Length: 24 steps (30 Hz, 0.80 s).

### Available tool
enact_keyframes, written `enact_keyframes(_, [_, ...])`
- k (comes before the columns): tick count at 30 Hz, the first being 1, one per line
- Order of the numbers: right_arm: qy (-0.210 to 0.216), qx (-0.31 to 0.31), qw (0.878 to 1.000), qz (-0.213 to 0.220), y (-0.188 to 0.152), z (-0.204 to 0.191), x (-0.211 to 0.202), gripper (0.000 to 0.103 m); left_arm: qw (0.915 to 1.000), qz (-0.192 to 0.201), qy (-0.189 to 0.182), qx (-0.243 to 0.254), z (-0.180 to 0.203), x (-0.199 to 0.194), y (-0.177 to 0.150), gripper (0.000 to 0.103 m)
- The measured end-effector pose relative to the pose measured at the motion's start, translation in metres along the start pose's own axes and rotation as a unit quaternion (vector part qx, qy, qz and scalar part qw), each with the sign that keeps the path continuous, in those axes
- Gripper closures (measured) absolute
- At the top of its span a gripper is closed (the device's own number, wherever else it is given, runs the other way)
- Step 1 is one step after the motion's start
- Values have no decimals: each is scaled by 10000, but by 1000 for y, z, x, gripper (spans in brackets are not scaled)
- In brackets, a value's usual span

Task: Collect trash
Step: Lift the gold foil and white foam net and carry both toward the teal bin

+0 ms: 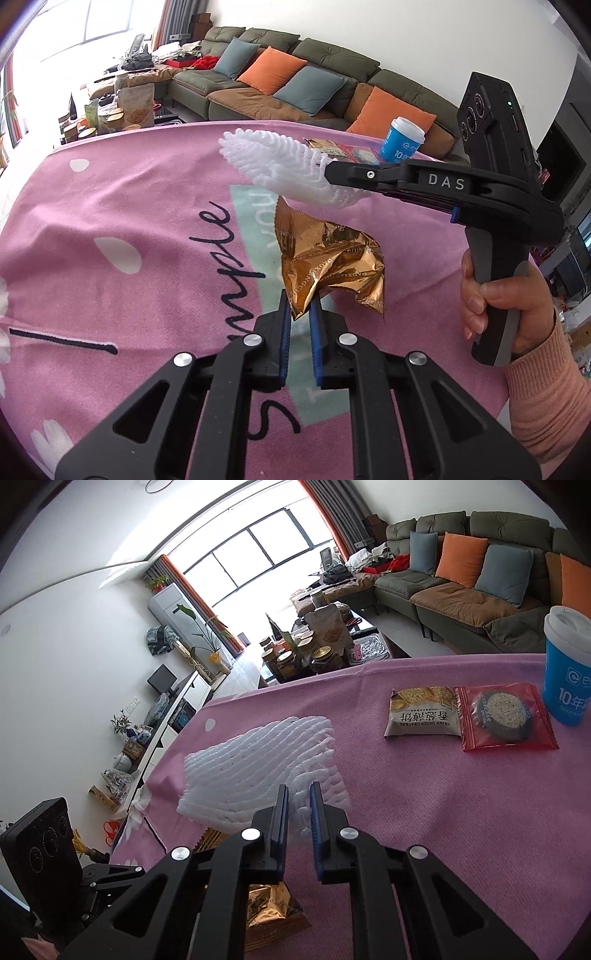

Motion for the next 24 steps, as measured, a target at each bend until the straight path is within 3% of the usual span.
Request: enact_keyframes(24, [813, 127, 9959, 365, -17, -58, -42, 93, 9960, 544, 633, -324, -57, -114, -57, 93])
Point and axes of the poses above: each gripper's, at about its wrist camera, not at the fingertips, and x roughly the way its jaws point, z to its right, y to its top, the point moved 10 cm from there along x, roughly the way its jaws point, and after that the axes turned 8 degrees about -y, right-handed, at the moved point
